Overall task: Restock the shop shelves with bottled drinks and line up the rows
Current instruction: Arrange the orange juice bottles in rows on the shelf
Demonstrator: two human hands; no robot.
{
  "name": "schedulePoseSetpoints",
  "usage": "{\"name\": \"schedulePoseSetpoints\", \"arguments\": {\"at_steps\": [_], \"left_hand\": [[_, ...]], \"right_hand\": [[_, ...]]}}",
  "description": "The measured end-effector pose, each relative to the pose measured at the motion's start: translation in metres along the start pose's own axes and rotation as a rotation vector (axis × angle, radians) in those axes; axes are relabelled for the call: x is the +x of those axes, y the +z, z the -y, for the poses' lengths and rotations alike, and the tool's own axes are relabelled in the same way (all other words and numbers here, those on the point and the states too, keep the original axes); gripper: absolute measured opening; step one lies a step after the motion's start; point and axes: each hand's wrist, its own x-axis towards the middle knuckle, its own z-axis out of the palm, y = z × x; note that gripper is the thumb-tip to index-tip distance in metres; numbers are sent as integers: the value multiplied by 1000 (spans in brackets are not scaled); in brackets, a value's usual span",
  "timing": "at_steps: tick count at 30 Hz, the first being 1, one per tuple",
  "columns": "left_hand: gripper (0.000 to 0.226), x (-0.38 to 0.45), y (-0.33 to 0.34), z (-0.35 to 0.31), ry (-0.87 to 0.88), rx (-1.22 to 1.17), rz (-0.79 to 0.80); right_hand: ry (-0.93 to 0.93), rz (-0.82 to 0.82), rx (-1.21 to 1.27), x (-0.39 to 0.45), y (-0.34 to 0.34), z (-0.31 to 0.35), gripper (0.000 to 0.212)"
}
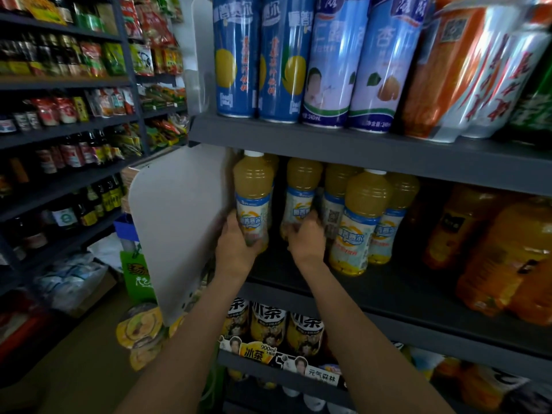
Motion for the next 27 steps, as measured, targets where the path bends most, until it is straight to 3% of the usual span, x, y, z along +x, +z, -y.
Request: {"name": "schedulePoseSetpoints", "arguments": {"at_steps": [6,13,24,27], "left_hand": [[68,-2,5,2,-14,36,18],[67,5,2,-3,-5,24,92],[65,15,2,4,-13,42,152],[68,11,6,6,-23,9,122]], "right_hand": [[-1,-14,-1,6,7,0,41],[43,-77,-119,0,8,11,63],[75,-54,-197,3,7,23,64],[-38,-31,-179,-15,-7,21,59]]}}
